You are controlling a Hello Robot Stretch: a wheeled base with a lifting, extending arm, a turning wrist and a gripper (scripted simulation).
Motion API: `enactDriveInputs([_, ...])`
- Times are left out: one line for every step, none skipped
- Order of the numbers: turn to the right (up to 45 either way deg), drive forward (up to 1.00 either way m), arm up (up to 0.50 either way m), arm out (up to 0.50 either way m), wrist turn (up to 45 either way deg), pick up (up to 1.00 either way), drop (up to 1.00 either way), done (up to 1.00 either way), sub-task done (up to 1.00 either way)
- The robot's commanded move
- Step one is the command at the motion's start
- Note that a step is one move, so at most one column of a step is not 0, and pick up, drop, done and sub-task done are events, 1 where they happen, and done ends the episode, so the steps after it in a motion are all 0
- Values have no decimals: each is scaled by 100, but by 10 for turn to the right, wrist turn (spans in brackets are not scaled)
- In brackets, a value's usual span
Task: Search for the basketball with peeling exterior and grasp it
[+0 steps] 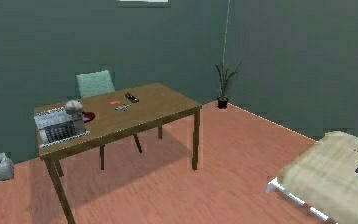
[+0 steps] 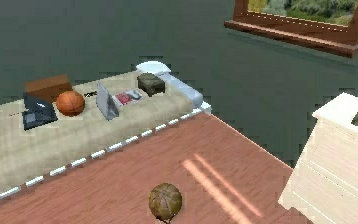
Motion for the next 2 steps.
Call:
enactDriveInputs([0,0,0,0,0,100,0,0,0])
enactDriveInputs([0,0,10,0,0,0,0,0,0])
